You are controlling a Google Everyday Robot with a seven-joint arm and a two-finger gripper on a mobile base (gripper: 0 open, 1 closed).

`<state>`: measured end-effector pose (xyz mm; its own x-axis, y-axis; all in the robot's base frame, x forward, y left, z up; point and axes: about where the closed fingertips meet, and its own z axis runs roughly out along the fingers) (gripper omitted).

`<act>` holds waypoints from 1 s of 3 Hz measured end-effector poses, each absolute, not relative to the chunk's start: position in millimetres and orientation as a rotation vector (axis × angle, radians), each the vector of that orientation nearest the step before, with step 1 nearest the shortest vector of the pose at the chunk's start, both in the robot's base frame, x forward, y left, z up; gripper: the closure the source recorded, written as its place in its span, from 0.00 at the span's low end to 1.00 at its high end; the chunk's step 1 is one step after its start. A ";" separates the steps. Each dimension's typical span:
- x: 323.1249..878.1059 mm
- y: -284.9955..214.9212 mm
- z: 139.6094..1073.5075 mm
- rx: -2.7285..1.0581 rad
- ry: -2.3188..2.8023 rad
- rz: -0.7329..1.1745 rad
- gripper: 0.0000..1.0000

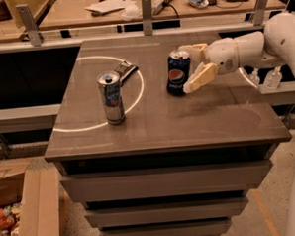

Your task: Pick pepsi can

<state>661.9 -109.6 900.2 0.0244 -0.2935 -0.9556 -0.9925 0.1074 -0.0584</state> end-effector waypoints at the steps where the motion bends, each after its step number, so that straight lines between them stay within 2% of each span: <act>1: 664.3 -96.2 902.1 -1.368 1.414 0.967 0.22; 3: 666.7 -104.7 907.9 -1.286 1.385 0.987 0.68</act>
Offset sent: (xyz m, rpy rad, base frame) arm 0.0105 -0.0034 0.0048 0.0835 0.0005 -0.0072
